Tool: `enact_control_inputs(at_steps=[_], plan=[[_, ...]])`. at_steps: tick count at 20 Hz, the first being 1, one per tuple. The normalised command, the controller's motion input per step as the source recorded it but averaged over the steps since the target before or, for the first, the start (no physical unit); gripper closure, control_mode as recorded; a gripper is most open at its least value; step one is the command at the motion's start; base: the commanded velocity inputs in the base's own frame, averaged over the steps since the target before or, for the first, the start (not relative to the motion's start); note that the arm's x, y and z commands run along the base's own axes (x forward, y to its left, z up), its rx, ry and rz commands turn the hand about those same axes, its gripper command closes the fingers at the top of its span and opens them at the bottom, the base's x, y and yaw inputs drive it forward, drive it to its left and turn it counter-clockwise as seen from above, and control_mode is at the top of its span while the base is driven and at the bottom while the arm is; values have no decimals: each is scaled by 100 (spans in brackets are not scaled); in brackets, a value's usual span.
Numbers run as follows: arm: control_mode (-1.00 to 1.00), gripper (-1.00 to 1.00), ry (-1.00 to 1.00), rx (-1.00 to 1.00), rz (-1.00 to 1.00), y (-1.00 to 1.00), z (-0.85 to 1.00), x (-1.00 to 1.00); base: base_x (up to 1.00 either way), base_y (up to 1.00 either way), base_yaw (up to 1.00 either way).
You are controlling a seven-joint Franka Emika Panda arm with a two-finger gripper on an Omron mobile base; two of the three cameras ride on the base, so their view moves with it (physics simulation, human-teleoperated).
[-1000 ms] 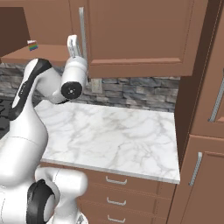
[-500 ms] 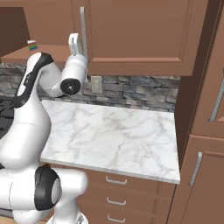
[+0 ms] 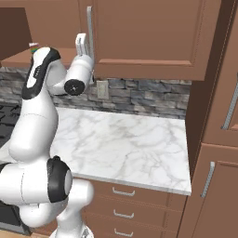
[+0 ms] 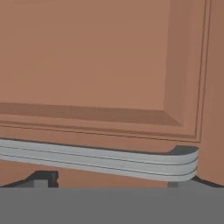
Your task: Pick the candle and jar from the dining table and place them in the open cabinet. Close the cabinet after placing the objects.
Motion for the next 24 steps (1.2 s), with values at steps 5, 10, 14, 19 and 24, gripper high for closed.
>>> enact_control_inputs(at_steps=[5, 10, 14, 19, 24], plan=[[-100, -100, -1, 2, -3, 0, 0, 34, 0, 0, 0], [-100, -100, 0, 2, -3, 0, 0, 34, 0, 0, 0], [-100, -100, 0, 1, -2, 0, 0, 35, 0, 0, 0], [-100, -100, 0, 0, -2, 0, 0, 32, 0, 0, 0], [-100, -100, 0, 0, -1, 0, 0, 26, 0, 0, 0]])
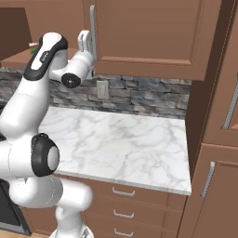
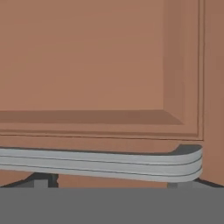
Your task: Pick the candle and jar from the dining table and place them in the open cabinet. Close the cabinet after placing the objects.
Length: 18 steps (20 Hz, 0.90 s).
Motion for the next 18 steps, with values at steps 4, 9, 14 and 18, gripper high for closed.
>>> enact_control_inputs(at_steps=[4, 9, 14, 18], plan=[[-100, -100, 0, 0, 0, 0, 0, 0, 0, 0, 0], [-100, -100, 0, 0, 0, 3, 0, -1, 0, 0, 0], [-100, -100, 0, 0, 0, 10, 0, -2, 0, 0, 0], [-100, -100, 0, 0, 0, 20, 0, -2, 0, 0, 0]])
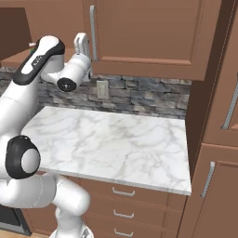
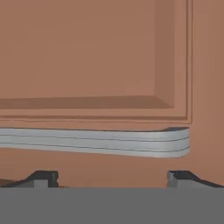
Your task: Pick the candle and jar from the dining table and place them in the open cabinet. Close the cabinet after placing the objects.
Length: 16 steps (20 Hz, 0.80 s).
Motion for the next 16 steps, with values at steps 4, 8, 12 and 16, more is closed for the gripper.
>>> enact_control_inputs(at_steps=[4, 8, 12, 16], plan=[[-100, -100, 0, 0, 0, 24, 0, -1, 0, 0, 0], [-100, -100, 0, 0, 0, 27, 4, -9, 0, 0, 0], [-100, -100, 0, 0, 0, 21, 15, -28, 0, 0, 0], [-100, -100, 0, 0, 0, 4, 25, -43, 0, 0, 0]])
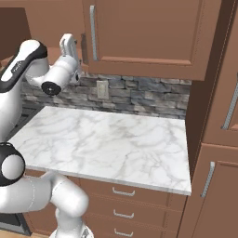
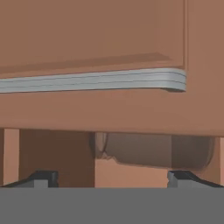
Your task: Pick the candle and jar from the dining table and place them in the open cabinet. Close the cabinet after placing the objects.
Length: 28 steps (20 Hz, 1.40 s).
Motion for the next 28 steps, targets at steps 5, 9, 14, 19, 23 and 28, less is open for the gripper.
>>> enact_control_inputs(at_steps=[5, 9, 14, 19, 23, 28], plan=[[-100, -100, 0, 0, -2, 0, 29, -45, 0, 0, 0], [-100, -100, 0, 0, -2, 0, 29, -42, 0, 0, 0], [-100, -100, 2, 0, -1, 0, 23, -50, 0, 0, 0], [-100, -100, 5, 0, 0, 0, 20, -49, 0, 0, 0], [-100, -100, 5, 3, 0, 0, 11, -50, 0, 0, 0], [-100, -100, 6, 3, 0, 0, 9, -44, 0, 0, 0]])
